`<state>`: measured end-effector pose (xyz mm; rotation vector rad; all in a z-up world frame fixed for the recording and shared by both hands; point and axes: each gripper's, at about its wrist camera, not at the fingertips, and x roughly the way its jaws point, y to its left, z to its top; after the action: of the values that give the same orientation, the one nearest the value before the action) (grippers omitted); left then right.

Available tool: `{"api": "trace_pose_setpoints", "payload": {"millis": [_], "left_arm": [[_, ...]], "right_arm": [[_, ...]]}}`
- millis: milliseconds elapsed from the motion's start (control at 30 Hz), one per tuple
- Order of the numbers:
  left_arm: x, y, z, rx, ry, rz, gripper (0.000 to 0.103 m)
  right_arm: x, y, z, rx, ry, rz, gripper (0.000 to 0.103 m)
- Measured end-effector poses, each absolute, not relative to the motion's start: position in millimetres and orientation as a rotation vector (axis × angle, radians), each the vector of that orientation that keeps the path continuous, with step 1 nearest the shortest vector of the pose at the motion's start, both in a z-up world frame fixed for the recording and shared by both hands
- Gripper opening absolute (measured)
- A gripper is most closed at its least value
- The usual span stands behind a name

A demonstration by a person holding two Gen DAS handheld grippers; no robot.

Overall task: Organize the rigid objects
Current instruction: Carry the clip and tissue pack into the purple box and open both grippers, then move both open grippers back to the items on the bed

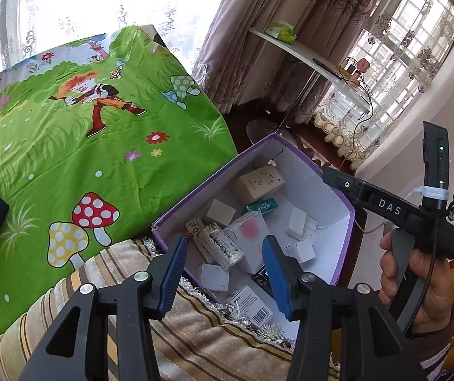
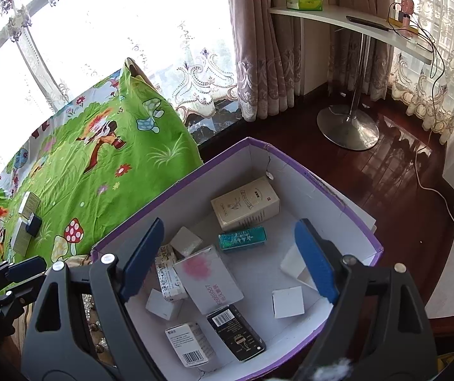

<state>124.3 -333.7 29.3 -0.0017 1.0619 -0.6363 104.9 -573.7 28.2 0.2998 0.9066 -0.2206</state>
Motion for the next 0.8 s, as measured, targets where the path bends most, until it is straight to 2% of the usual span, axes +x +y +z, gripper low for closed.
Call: {"api": "trace_pose_setpoints", "payload": {"millis": [433, 800], "left_arm": [[134, -296, 44, -0.085, 1.019, -0.567, 0.051], [149, -227, 58, -0.195, 0.956, -0.459, 0.051]], "right_arm": [[106, -544, 47, 0.258, 0.896, -0.155, 0.087], [119, -486, 64, 0.177, 0.891, -0.047, 0.087]]}}
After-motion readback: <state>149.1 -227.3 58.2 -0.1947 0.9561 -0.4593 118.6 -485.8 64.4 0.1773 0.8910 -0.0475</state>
